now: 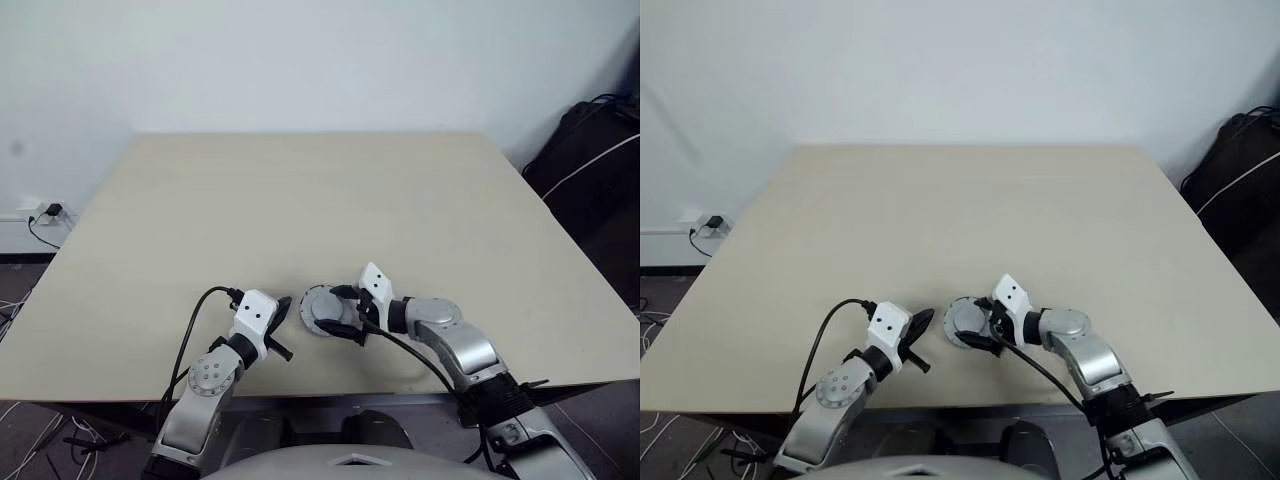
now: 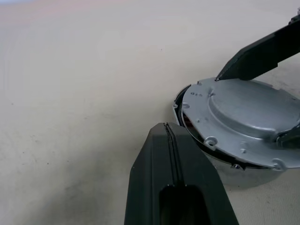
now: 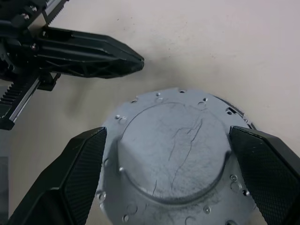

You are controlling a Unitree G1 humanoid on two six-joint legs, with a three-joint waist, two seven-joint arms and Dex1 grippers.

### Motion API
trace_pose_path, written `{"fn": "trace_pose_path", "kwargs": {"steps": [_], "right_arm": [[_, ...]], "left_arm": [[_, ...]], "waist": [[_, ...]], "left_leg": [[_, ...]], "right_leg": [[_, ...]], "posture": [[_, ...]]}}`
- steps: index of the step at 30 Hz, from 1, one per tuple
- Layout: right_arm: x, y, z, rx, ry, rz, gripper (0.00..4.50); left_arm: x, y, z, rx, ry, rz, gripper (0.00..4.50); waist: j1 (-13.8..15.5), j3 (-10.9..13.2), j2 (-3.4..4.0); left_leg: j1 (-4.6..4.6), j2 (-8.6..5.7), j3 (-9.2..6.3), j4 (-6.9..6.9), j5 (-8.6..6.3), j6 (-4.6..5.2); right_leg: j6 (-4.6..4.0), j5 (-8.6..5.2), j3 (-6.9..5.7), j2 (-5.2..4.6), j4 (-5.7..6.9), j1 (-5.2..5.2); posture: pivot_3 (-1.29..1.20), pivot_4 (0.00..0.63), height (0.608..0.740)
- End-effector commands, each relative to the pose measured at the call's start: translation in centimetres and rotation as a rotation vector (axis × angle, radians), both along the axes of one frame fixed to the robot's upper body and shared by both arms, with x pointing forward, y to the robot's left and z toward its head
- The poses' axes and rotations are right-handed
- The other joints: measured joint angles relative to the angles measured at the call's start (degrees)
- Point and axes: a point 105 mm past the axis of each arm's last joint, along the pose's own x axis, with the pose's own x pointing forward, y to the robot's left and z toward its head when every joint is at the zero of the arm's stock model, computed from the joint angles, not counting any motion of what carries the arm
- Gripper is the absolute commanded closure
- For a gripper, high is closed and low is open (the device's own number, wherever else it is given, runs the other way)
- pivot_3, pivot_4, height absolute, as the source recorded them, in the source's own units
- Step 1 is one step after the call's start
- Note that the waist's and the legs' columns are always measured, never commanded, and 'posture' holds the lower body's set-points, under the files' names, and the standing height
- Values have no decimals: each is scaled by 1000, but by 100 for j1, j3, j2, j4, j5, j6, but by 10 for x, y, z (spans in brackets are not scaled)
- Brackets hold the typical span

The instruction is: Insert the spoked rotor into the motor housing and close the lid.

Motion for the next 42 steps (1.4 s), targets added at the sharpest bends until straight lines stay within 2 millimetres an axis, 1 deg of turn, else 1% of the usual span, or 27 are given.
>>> {"fn": "trace_pose_path", "kwargs": {"steps": [1,8,16,18,21,28,32,36,42], "right_arm": [[8,1,13,19,-56,-12,653],[11,0,24,66,-94,-49,2927],[8,4,31,90,-112,-44,2927],[10,4,32,93,-119,-52,2927],[13,3,35,106,-118,-56,2314],[12,2,33,72,-125,-28,35],[10,1,29,31,-141,-5,35],[8,-2,21,-56,-190,46,35],[5,-2,15,-79,-207,79,35]], "left_arm": [[4,-5,18,-25,-61,-6,4500],[5,-5,18,-26,-59,-8,4500],[5,-5,16,-25,-54,-14,4500],[5,-5,16,-24,-54,-15,4500],[6,-5,15,-22,-53,-15,4500],[7,-4,14,-20,-51,-10,4500],[6,-3,14,-19,-51,-8,4500],[6,-3,15,-18,-52,-7,4500],[6,-3,15,-16,-51,-7,4500]], "waist": [[0,0,0],[0,0,0],[0,0,0],[1,0,0],[0,0,0],[2,0,0],[0,0,0],[1,0,0],[0,0,0]], "left_leg": [[0,0,0,0,0,0],[0,0,0,0,0,-1],[0,-1,0,0,0,0],[0,-1,0,0,0,0],[0,0,0,0,0,0],[0,-1,0,0,0,0],[0,0,0,0,0,-1],[0,-1,0,0,0,-1],[0,0,1,0,1,-2]], "right_leg": [[0,0,0,0,0,0],[-1,1,0,0,0,0],[3,-1,1,-1,0,0],[7,-3,1,-1,0,0],[5,-3,1,0,0,0],[0,0,1,0,0,0],[0,0,0,0,0,0],[7,-4,0,0,0,0],[6,-4,0,0,0,0]], "posture": [[0,0,740],[0,0,740],[0,0,740],[0,0,740],[0,0,740],[0,0,740],[0,0,740],[0,0,740],[0,0,740]]}}
